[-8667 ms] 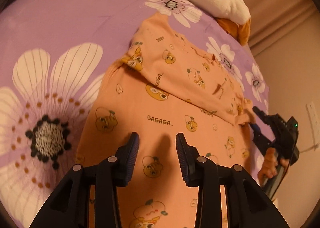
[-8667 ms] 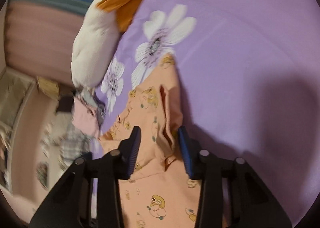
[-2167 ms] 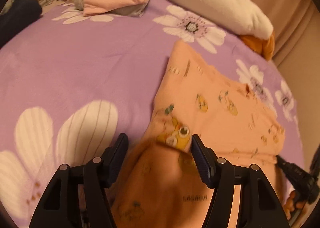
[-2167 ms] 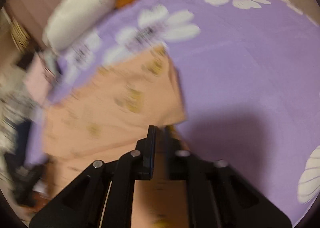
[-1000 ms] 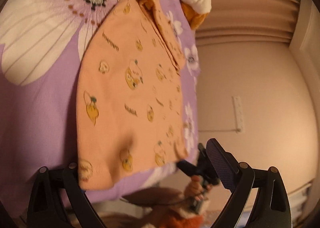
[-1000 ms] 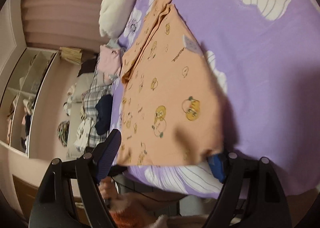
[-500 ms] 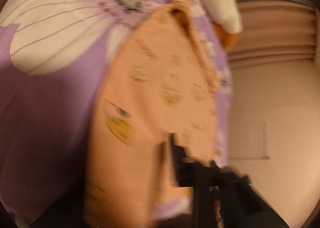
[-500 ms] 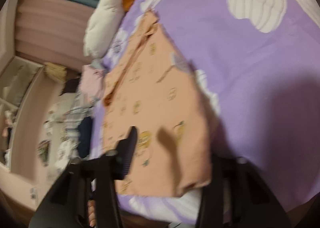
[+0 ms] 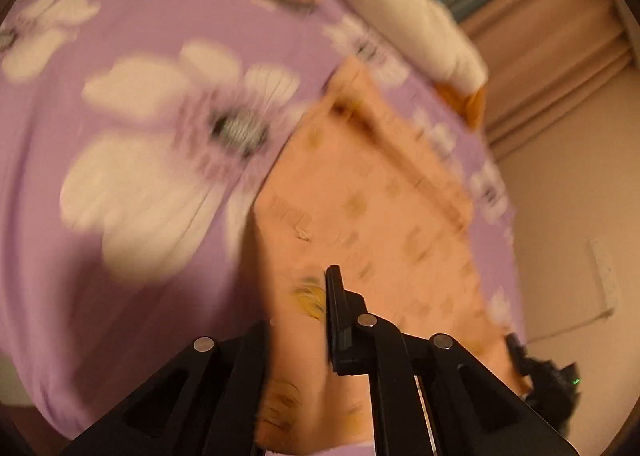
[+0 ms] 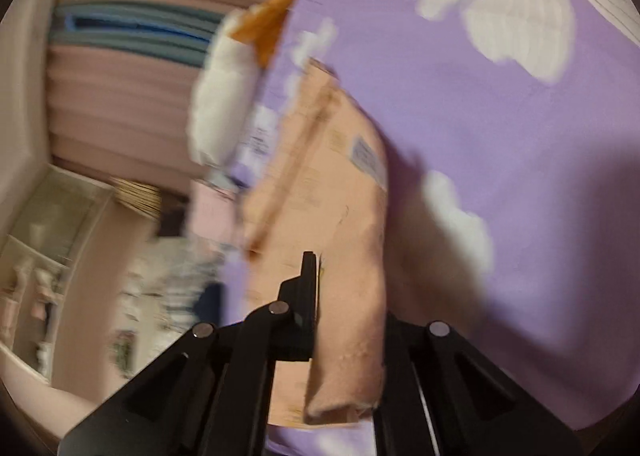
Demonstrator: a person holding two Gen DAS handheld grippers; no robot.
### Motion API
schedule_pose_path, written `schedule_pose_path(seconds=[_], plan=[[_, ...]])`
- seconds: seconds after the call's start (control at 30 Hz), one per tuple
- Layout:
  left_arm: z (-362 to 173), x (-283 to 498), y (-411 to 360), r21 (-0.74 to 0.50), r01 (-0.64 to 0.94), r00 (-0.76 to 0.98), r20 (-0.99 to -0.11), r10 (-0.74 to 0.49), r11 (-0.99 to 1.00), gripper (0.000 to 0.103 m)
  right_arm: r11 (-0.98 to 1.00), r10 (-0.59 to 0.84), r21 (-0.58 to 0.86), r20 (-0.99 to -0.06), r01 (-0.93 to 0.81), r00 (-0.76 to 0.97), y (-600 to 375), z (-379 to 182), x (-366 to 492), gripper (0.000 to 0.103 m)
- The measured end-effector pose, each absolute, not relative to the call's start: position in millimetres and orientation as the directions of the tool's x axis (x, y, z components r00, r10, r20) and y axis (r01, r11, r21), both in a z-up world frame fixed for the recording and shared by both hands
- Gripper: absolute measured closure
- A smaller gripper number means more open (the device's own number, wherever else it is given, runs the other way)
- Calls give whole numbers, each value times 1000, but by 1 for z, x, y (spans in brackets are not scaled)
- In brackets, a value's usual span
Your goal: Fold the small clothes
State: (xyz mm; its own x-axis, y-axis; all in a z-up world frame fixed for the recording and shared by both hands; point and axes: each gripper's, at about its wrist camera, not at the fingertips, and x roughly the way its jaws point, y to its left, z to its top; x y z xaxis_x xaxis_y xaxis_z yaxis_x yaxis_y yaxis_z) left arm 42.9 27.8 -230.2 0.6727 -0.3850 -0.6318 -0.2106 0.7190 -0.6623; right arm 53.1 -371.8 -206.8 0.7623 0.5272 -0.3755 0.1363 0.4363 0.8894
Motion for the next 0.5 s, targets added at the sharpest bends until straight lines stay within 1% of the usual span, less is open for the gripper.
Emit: schedule_pose_path(seconds=[0.03, 0.07, 0.1, 0.17, 0.27, 0.37, 0.4, 0.43, 0.47, 0.5], plan=[[-217, 52, 29, -699, -172, 692, -588, -420, 694, 98, 454, 519, 884, -363, 110, 774, -371, -195, 61, 98], [-207, 62, 28, -708, -137, 697, -566, -440, 693, 98, 459, 524, 884, -351, 89, 776, -369, -188, 67, 98], [-193, 76, 25, -698, -106, 702, -557, -444, 708, 100, 459, 534, 887, -329, 60, 779, -367, -177, 78, 98], [-169, 104, 23, -684, -102, 715, -555, -424, 723, 101, 474, 541, 880, -310, 20, 782, -363, -158, 104, 98], [-139, 140, 28, -674, -80, 758, -520, -394, 735, 101, 508, 528, 861, -321, 10, 786, -362, -140, 143, 98], [-115, 183, 34, -647, -79, 794, -501, -345, 758, 101, 469, 552, 883, -282, -13, 784, -367, -128, 190, 98], [-114, 192, 34, -645, -80, 796, -500, -340, 760, 101, 471, 550, 882, -280, -16, 787, -368, -125, 205, 98], [-114, 219, 33, -629, -115, 790, -527, -313, 769, 101, 488, 539, 873, -288, -14, 791, -369, -121, 222, 98], [-118, 230, 32, -617, -139, 781, -549, -298, 775, 101, 512, 519, 859, -308, -2, 797, -368, -120, 239, 98], [-129, 259, 31, -599, -191, 757, -594, -273, 777, 101, 545, 484, 838, -348, 34, 803, -368, -123, 259, 98]])
